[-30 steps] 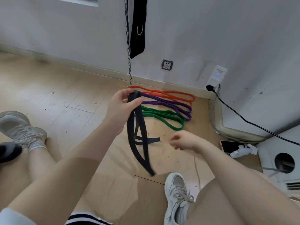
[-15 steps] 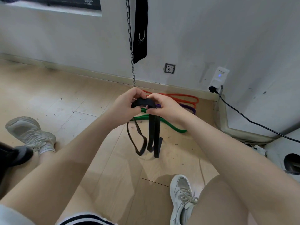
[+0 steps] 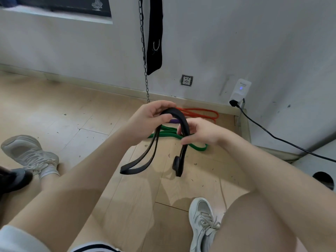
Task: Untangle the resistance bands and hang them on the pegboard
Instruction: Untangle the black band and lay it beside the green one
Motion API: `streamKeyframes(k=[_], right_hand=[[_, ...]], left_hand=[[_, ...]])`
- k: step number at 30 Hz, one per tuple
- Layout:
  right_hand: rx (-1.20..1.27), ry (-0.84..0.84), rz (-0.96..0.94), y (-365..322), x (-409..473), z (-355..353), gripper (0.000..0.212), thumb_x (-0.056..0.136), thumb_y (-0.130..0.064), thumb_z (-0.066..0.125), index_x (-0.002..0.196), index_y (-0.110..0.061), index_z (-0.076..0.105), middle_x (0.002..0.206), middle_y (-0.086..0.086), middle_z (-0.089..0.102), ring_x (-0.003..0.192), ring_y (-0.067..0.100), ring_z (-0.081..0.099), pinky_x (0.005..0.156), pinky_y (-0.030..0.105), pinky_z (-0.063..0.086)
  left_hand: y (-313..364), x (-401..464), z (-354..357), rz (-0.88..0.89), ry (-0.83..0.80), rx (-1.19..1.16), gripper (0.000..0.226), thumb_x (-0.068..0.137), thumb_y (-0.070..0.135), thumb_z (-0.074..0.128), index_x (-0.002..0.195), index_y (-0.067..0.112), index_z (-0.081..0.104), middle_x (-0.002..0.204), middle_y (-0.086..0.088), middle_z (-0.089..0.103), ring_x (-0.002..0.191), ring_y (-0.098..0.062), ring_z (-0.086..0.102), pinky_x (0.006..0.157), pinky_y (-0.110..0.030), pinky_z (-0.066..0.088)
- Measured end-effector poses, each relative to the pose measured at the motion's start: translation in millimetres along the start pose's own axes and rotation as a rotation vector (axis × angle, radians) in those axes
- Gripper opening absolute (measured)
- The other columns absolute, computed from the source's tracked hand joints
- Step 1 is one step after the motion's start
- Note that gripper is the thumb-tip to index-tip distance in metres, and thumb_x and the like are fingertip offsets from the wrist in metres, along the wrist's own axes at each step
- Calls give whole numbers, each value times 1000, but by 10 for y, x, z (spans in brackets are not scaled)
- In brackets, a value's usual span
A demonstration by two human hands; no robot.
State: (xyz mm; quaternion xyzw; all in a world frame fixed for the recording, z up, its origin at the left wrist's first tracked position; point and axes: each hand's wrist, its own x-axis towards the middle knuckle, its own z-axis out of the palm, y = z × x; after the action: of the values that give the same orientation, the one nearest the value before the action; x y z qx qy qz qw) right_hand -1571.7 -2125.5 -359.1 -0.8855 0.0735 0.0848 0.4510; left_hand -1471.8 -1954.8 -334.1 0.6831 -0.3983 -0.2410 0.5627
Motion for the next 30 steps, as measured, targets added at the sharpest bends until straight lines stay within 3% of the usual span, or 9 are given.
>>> streamKeyframes(k=[3,7,11,16,18,22,26,28,30], right_hand=[[-30,94,27,163,6,87,25,82,-12,67,82,-34,54,90,-12,61,91,6,60,95,36,48],[144,438,55,173,-104,-33,14,88,-21,61,100,-26,55,99,-3,63,95,17,63,88,33,52],[297,641,-76,-121,-170,-198,12,91,-17,58,96,-28,58,93,-1,65,91,16,64,84,30,54],[336,657,-252,-608,-166,-290,17,89,-11,60,95,-27,57,89,-3,64,83,12,62,81,27,54],[269,632,-299,-742,-177,-287,19,87,-9,62,95,-26,59,90,-7,64,85,10,61,84,26,52],[204,593,-323,-852,-219,-248,20,87,-9,63,100,-24,58,94,-11,64,88,1,59,90,28,49],[151,597,-305,-806,-278,-207,20,85,-9,65,98,-22,58,88,-15,60,69,-12,52,73,14,41],[160,567,-277,-776,-296,-143,20,84,-7,64,98,-21,58,86,-14,60,62,-9,50,63,7,40],[246,535,-263,-741,-293,-75,22,85,-4,63,96,-22,58,87,-8,62,67,1,56,64,10,47]], left_hand=[[44,-15,51,24,102,-130,31,92,0,48,110,22,57,96,5,68,86,-4,64,86,-21,51],[-35,-75,-91,-36,225,-294,28,93,-1,45,111,17,57,93,4,65,78,-5,62,82,-23,51],[-101,-144,-96,-112,212,-115,27,90,5,51,112,19,58,94,3,63,85,-11,59,79,-24,49],[9,-110,45,-63,136,-85,30,92,17,52,120,26,51,101,-4,65,95,-16,64,84,-31,54],[82,-90,84,21,136,-34,29,91,15,53,118,26,52,98,3,65,95,-13,64,86,-31,53],[202,-69,138,102,184,-45,25,93,14,51,115,23,53,90,11,63,82,0,64,74,-18,53],[168,-109,183,59,134,51,27,95,17,47,119,25,55,99,13,65,92,1,62,80,-17,48],[109,-142,220,28,96,54,26,94,17,48,116,28,58,100,14,66,97,0,61,86,-19,46],[57,-162,259,3,89,31,25,94,16,50,114,27,60,100,13,68,98,-1,62,90,-23,47]])
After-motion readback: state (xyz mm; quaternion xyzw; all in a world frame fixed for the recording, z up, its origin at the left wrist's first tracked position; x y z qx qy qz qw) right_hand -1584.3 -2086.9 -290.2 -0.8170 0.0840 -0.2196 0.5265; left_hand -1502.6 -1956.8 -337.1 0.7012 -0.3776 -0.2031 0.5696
